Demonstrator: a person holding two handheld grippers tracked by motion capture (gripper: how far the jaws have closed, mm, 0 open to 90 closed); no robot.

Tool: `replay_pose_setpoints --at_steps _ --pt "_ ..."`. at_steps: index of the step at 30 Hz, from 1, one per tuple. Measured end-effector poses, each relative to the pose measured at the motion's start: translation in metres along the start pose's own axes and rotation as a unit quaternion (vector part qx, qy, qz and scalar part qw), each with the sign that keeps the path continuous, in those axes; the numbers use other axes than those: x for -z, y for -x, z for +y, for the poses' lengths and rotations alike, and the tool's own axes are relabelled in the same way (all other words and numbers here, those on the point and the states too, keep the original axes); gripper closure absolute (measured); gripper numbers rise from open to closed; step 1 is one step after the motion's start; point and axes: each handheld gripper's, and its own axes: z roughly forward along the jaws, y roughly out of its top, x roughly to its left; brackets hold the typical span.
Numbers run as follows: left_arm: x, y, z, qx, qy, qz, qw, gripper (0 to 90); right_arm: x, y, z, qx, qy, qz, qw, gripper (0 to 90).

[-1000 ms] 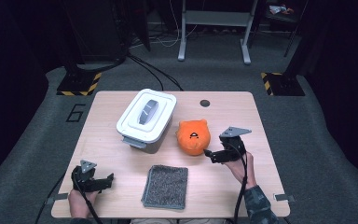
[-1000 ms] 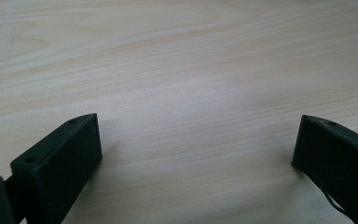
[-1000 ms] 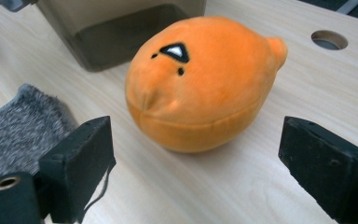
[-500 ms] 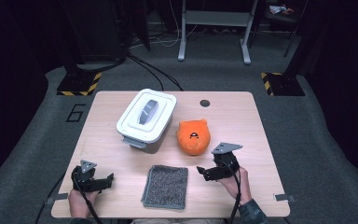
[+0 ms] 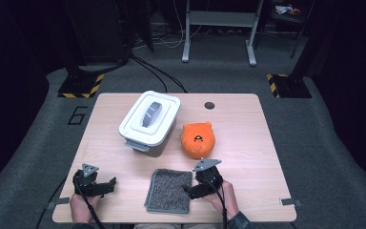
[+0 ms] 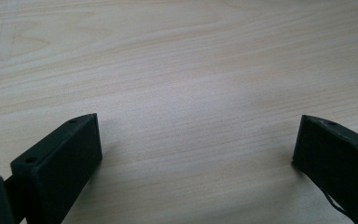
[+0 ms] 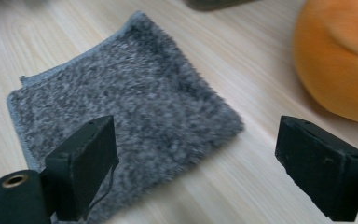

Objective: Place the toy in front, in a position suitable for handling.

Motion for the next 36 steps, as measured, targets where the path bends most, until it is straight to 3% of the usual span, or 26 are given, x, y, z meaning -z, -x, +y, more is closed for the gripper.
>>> replay_pose_setpoints --at_steps 9,17,23,28,30,36 --pt "0.000 0.000 0.000 0.000 0.000 0.000 1.0000 0.7 -0.021 -0.013 0.005 0.013 -0.019 0.013 0.9997 9.4" --pt "0.000 0.000 0.000 0.000 0.000 0.000 1.0000 0.7 -0.033 -0.023 0.008 0.038 -0.030 0.016 0.9987 9.7" --pt "0.000 0.000 0.000 0.000 0.000 0.001 1.0000 0.7 -0.040 -0.028 0.011 0.040 -0.036 0.019 0.9984 11.5" --pt "0.000 0.000 0.000 0.000 0.000 0.001 1.0000 0.7 -0.050 -0.031 0.009 0.048 -0.051 0.017 0.9974 15.5" --pt "0.000 0.000 0.000 0.000 0.000 0.000 1.0000 0.7 -0.054 -0.033 0.008 0.054 -0.054 0.003 0.9971 19.9" --pt "0.000 0.000 0.000 0.000 0.000 0.001 1.0000 0.7 -0.055 -0.034 0.005 0.049 -0.055 0.014 0.9972 29.7"
